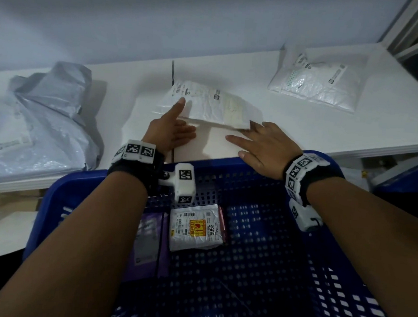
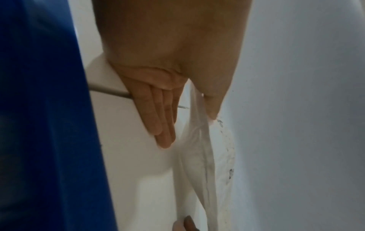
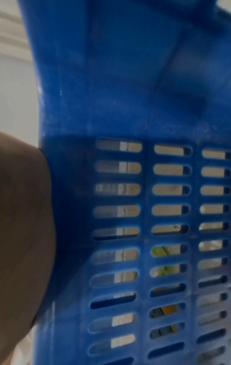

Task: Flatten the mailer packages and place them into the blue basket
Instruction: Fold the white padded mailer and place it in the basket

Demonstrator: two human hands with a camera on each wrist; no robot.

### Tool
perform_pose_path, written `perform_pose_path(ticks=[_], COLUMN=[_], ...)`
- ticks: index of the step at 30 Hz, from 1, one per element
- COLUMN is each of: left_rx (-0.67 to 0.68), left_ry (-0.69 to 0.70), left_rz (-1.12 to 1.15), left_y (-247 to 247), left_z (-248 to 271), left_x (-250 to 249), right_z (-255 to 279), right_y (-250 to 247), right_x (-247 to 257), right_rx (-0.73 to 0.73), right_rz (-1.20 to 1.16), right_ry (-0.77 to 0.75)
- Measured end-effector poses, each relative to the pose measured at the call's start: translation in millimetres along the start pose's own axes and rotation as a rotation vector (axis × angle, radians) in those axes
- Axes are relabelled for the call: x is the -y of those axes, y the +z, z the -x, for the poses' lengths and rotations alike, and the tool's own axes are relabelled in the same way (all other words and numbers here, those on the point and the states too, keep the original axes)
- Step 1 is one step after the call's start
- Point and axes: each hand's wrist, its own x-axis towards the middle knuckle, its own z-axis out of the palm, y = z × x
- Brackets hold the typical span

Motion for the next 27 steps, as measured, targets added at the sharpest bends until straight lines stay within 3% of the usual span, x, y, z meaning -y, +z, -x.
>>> perform_pose_path(ticks=[5, 10, 13, 15, 17, 20, 22, 24, 25, 27], left_rx=[-0.027, 0.06, 0.206, 0.293, 0.278, 0.074, -0.055, -0.102, -0.101, -0.1], left_ry=[-0.074, -0.057, -0.109, -0.112, 0.009, 0.251, 0.426, 0.594, 0.664, 0.742], left_rz=[0.06, 0.168, 0.164, 0.115, 0.007, -0.238, -0.45, -0.651, -0.731, -0.85], left_y=[0, -20, -34, -39, -34, -15, -8, -8, -9, -7], left_z=[-5, -3, 8, 10, 5, 0, -3, -2, -1, 0], left_x=[-1, 4, 8, 5, -3, -20, -36, -51, -56, -61], right_z=[-1, -4, -16, -26, -37, -47, -48, -46, -44, -46], right_y=[1, -2, -13, -26, -39, -56, -63, -72, -77, -86], right_x=[2, -5, -7, -4, 5, 23, 27, 30, 31, 37], right_rx=[-0.09, -0.349, -0.393, -0.345, -0.172, 0.07, 0.06, 0.011, 0.014, 0.007], right_rz=[-0.119, -0.57, -0.937, -1.254, -1.477, -1.844, -2.065, -2.239, -2.272, -2.101], right_ry=[0.074, 0.591, 0.778, 0.808, 0.746, 0.598, 0.53, 0.49, 0.48, 0.51])
